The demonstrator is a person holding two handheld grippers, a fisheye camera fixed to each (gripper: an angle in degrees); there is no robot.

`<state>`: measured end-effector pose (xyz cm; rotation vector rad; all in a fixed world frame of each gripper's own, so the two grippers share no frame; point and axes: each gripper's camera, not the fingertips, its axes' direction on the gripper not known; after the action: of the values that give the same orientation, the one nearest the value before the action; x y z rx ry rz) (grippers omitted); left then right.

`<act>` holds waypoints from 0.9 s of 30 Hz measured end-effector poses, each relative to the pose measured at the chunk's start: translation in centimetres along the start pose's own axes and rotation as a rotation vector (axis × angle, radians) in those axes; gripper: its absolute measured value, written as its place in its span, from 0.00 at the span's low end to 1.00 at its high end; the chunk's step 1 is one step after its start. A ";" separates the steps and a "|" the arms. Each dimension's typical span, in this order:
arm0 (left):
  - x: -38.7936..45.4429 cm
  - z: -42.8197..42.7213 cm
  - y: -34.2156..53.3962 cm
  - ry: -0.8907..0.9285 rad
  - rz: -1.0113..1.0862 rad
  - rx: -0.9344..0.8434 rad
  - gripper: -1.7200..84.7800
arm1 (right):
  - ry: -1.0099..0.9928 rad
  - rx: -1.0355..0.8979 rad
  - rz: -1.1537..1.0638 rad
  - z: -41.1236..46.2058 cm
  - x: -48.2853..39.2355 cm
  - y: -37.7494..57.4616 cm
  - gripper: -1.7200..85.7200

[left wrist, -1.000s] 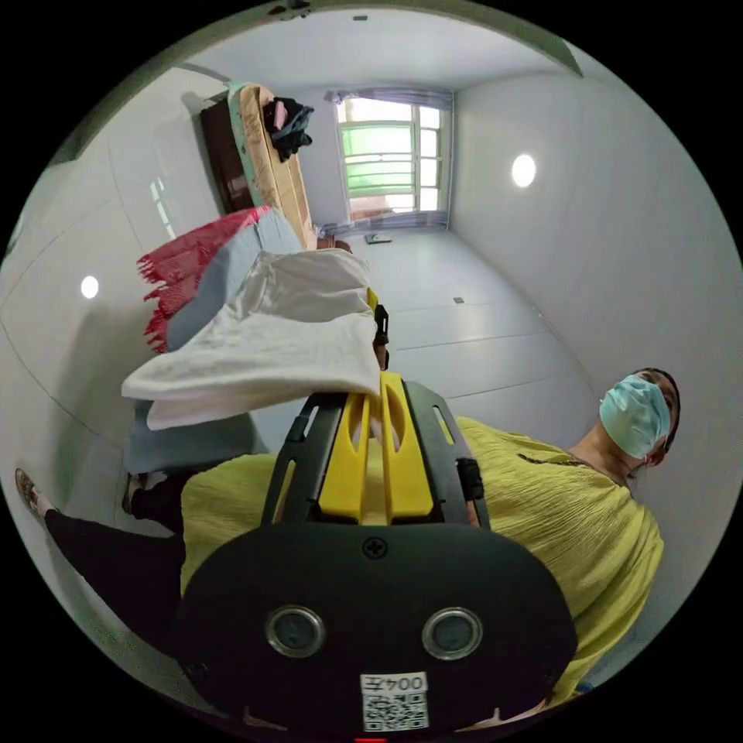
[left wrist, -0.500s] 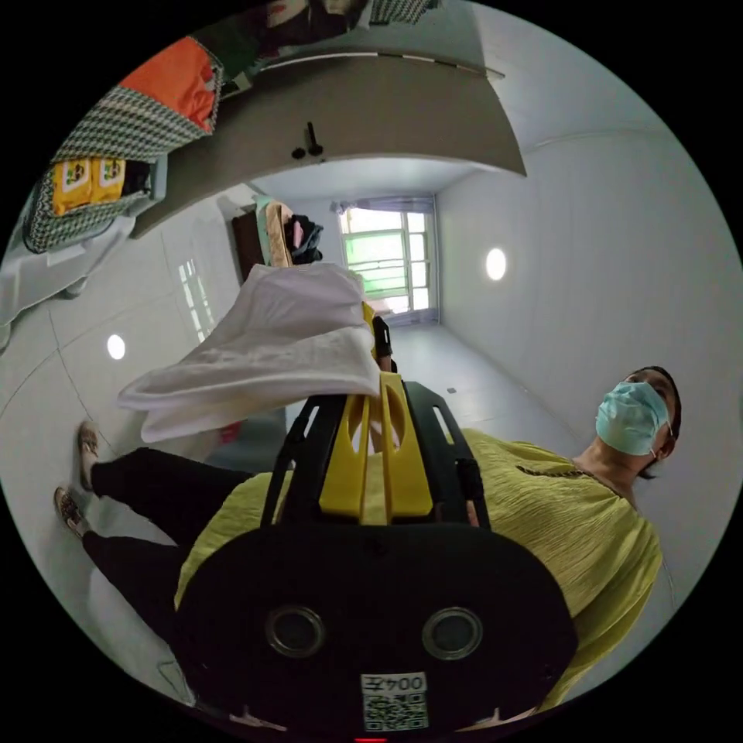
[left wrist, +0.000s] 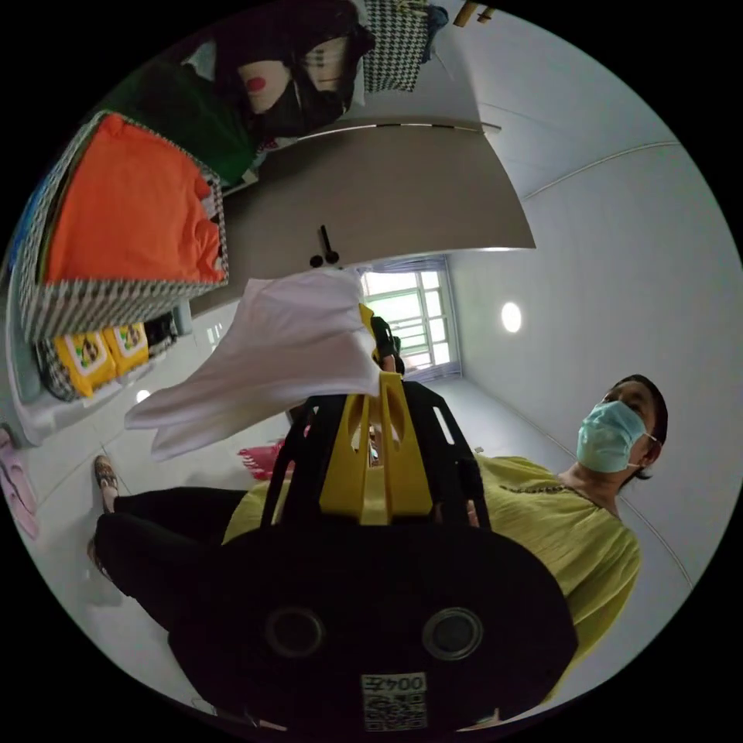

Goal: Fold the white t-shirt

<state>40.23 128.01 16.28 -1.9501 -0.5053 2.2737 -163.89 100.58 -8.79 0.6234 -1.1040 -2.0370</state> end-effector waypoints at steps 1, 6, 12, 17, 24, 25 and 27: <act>0.3 -0.5 -1.5 -0.006 0.005 0.003 0.07 | 0.016 -0.019 -0.021 2.8 0.7 -4.0 0.06; 6.1 -5.7 -16.9 -0.077 0.150 -0.013 0.07 | 0.096 -0.011 -0.155 13.3 0.8 -18.9 0.06; 9.9 -9.4 -29.6 -0.145 0.282 -0.143 0.07 | 0.192 0.133 -0.249 24.4 3.7 -29.7 0.06; -2.5 -10.6 -31.9 -0.168 -0.027 -0.220 0.06 | 0.327 0.077 -0.008 36.8 19.4 -31.2 0.06; -13.0 -9.8 -28.4 -0.229 -0.331 -0.315 0.06 | 0.316 0.050 0.330 45.9 34.5 -28.2 0.06; -12.7 -9.8 -28.5 -0.227 -0.324 -0.319 0.06 | 0.307 0.053 0.338 46.8 35.3 -28.7 0.06; -11.3 -9.6 -29.0 -0.218 -0.301 -0.332 0.06 | 0.313 0.028 0.329 48.5 36.1 -30.1 0.06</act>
<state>47.59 153.70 34.87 -1.6092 -1.1810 2.3261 -231.00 107.84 -12.14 0.6965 -0.9763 -1.5844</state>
